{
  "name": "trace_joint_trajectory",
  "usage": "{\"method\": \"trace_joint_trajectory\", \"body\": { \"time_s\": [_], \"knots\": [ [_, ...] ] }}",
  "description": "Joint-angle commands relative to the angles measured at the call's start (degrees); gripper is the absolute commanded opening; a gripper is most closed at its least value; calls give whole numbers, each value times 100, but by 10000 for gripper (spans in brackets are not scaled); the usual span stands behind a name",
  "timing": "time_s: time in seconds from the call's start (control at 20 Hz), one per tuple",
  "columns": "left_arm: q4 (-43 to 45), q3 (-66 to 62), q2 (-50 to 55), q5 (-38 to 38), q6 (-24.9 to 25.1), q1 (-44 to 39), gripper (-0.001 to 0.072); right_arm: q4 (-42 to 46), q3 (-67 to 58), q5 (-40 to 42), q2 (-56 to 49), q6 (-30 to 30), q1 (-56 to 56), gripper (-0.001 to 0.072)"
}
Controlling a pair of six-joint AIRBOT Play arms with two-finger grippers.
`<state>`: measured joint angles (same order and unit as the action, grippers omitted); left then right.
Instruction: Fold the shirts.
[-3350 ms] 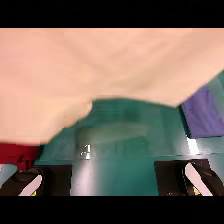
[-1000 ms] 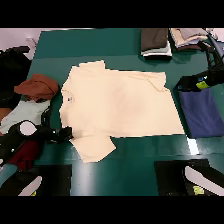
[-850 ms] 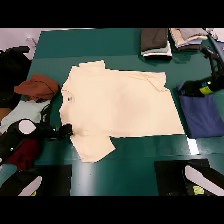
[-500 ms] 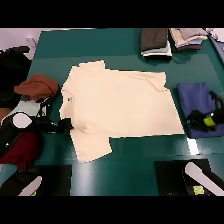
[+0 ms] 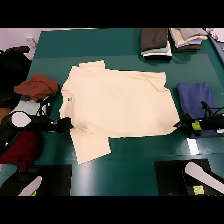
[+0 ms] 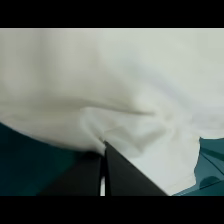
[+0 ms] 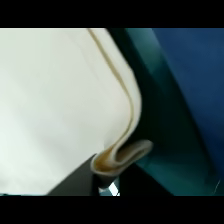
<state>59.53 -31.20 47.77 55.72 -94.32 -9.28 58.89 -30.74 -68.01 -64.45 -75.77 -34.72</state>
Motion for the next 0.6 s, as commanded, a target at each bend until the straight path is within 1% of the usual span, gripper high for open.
{"method": "trace_joint_trajectory", "body": {
  "time_s": [0.0,0.1,0.2,0.3,0.4,0.55],
  "knots": [
    [26,-214,-9,13,13,-2,18,-83,-350,367,17,33,658,20],
    [188,-866,-9,166,15,-2,18,-81,-914,275,428,33,1038,20],
    [297,-1945,-9,516,35,-2,18,-85,-1729,271,1019,33,1329,20],
    [350,-3346,-9,798,190,-2,18,-83,-2820,341,1585,31,1486,20],
    [522,-4894,-9,920,275,-2,18,-68,-3899,396,1980,31,1499,20],
    [999,-7169,-9,1113,315,-2,18,170,-5475,374,2345,31,1491,20]
  ]
}}
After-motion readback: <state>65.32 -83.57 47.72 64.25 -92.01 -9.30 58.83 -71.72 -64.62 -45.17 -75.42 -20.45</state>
